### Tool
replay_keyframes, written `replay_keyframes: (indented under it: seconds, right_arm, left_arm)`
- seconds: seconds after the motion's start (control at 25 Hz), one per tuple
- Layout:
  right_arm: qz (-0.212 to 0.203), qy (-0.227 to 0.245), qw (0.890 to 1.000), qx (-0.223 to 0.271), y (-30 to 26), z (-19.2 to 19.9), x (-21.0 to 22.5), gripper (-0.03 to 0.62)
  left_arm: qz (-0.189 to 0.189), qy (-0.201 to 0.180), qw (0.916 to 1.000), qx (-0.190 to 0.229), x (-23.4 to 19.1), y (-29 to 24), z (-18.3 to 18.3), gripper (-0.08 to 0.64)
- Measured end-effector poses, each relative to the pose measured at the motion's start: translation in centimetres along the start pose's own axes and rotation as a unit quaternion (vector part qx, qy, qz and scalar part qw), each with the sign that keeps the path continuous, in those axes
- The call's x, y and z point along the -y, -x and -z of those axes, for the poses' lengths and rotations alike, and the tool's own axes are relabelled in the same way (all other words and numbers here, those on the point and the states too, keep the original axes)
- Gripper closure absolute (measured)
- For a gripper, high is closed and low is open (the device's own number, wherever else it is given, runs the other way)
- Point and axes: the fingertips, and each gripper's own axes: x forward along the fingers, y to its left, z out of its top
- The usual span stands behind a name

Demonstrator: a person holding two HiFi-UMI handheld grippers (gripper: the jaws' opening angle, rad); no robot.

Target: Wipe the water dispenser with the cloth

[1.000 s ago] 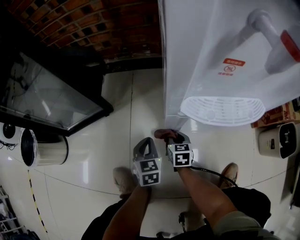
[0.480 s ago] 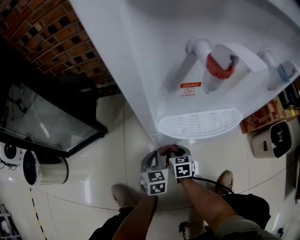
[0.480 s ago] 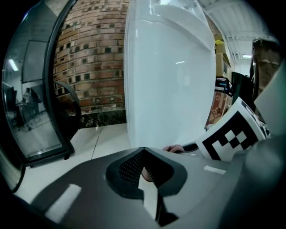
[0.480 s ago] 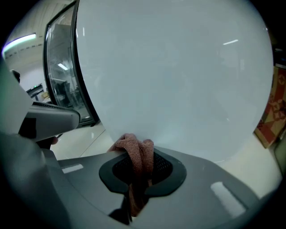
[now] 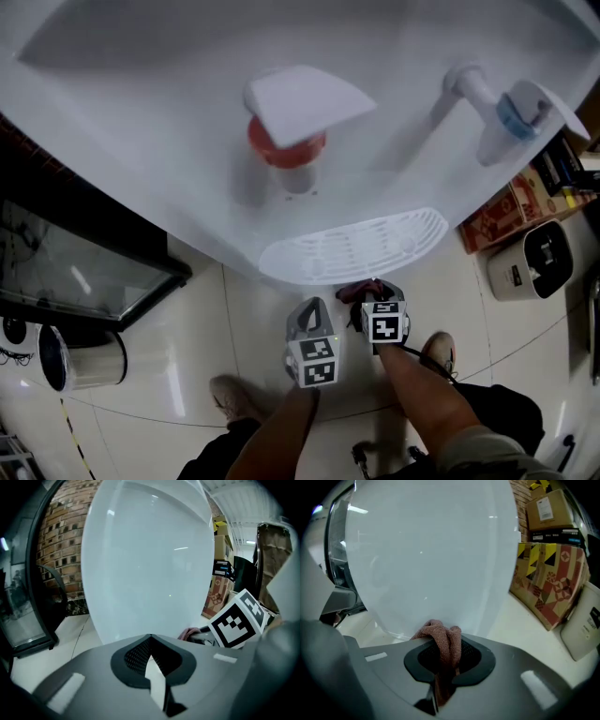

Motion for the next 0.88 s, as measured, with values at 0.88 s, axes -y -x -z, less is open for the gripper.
replay_keyframes:
  seconds: [0.88]
  right_arm:
    - [-0.010, 0.064, 0.995, 0.073, 8.3, -10.2, 10.7, 0.540]
  left_arm:
    - [0.042, -0.032, 0.9975, 0.048, 9.8, 2.3, -8.7, 0.560]
